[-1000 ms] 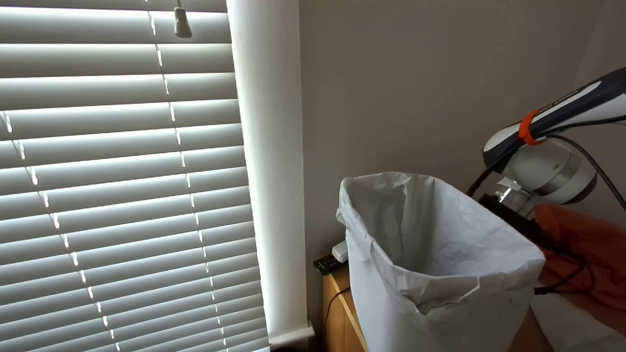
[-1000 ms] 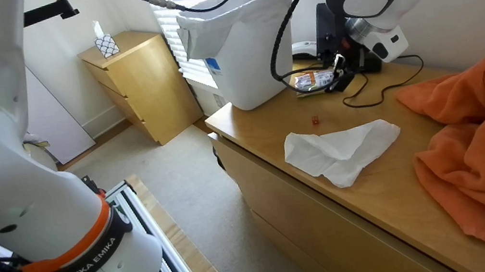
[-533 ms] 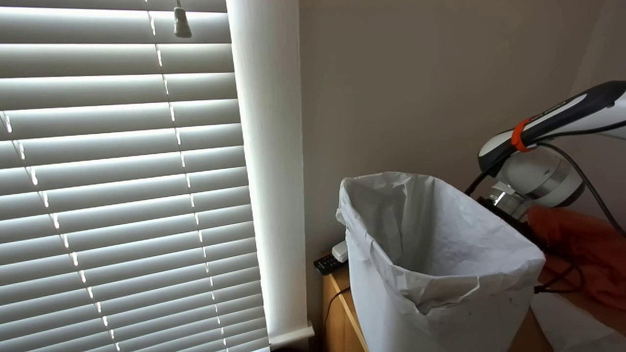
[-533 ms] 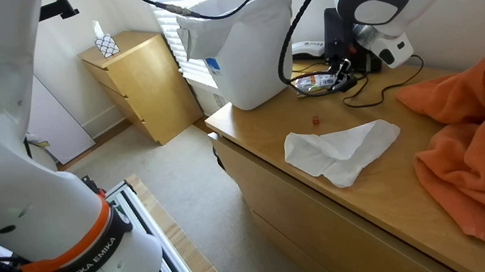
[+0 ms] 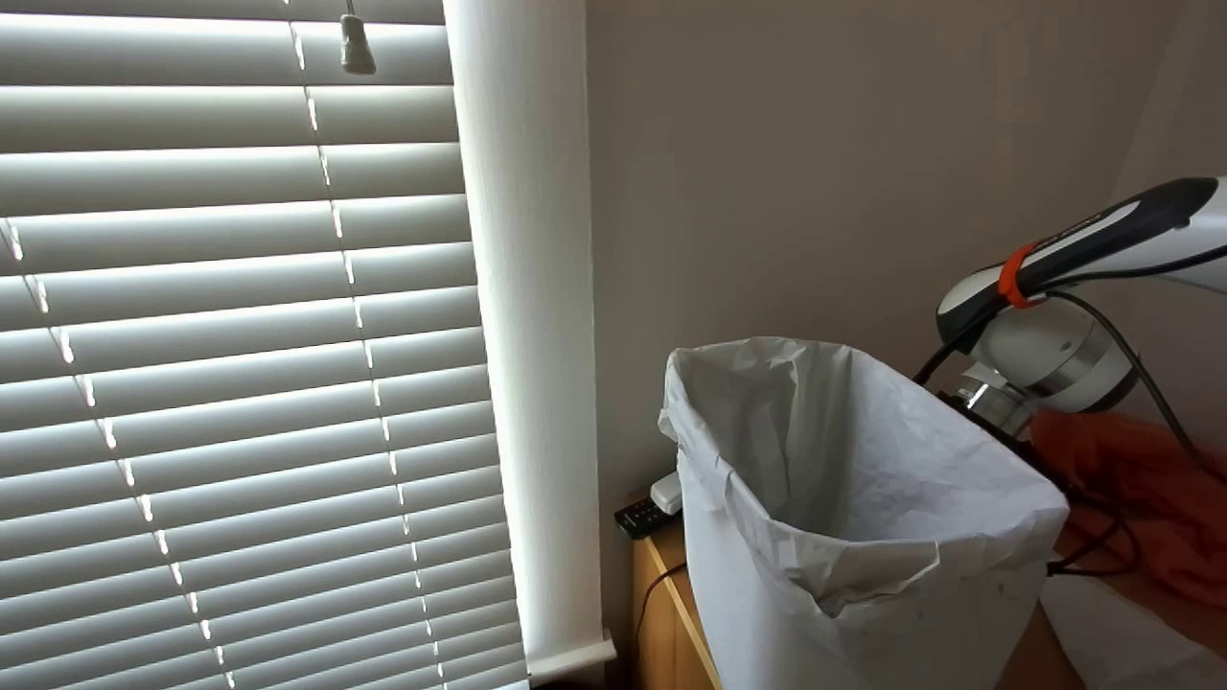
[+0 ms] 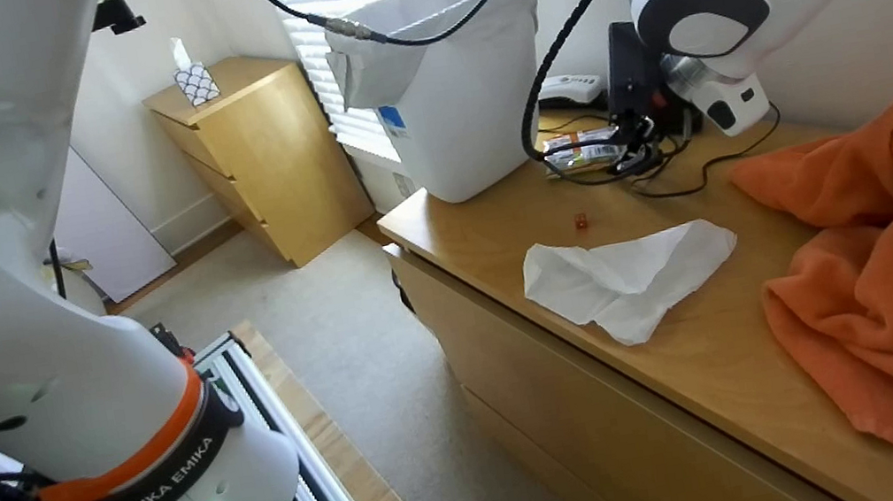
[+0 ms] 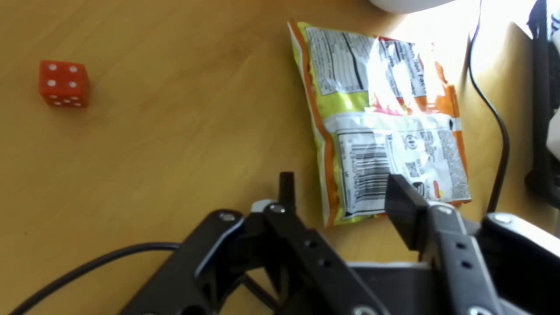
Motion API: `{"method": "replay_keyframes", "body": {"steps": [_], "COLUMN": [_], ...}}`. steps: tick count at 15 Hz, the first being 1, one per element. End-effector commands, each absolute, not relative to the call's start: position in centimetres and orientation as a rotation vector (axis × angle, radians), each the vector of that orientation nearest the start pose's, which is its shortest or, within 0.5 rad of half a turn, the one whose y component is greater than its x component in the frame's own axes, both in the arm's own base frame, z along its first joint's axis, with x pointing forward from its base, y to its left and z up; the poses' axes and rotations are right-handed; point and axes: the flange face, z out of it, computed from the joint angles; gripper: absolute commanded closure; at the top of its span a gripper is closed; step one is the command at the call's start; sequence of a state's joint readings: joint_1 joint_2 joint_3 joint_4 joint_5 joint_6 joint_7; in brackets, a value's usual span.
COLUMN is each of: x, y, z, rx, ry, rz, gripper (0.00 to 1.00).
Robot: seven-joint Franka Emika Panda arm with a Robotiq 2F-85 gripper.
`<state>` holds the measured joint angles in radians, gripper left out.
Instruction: Put the empty packet in the white trash bin
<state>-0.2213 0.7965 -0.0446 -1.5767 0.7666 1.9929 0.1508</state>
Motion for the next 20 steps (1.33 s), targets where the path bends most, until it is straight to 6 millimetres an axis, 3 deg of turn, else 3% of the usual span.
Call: {"method": "replay_keyframes", "body": {"steps": [1,2,4,5,6,7,16,20], "x": [65.8,65.9,66.0,66.1,66.2,66.2,66.5,66.4], "y": [-12.3,-12.0,-11.6,-11.4,-11.4,-11.4,-12.3,-13.9], "z": [14.9,14.7,14.4,14.3,14.2,14.0,14.1,15.1], "rx": [-2.236,-2.235,-2.234,-2.233,-2.232,-2.231,-2.248,-2.257], "ry": [1.032,1.030,1.021,1.016,1.012,1.011,1.008,1.027], "rz": [0.452,0.457,0.471,0.479,0.484,0.490,0.509,0.476], "gripper": [0.11,0.04,0.00,0.17,0.25,0.25,0.95,1.00]}}
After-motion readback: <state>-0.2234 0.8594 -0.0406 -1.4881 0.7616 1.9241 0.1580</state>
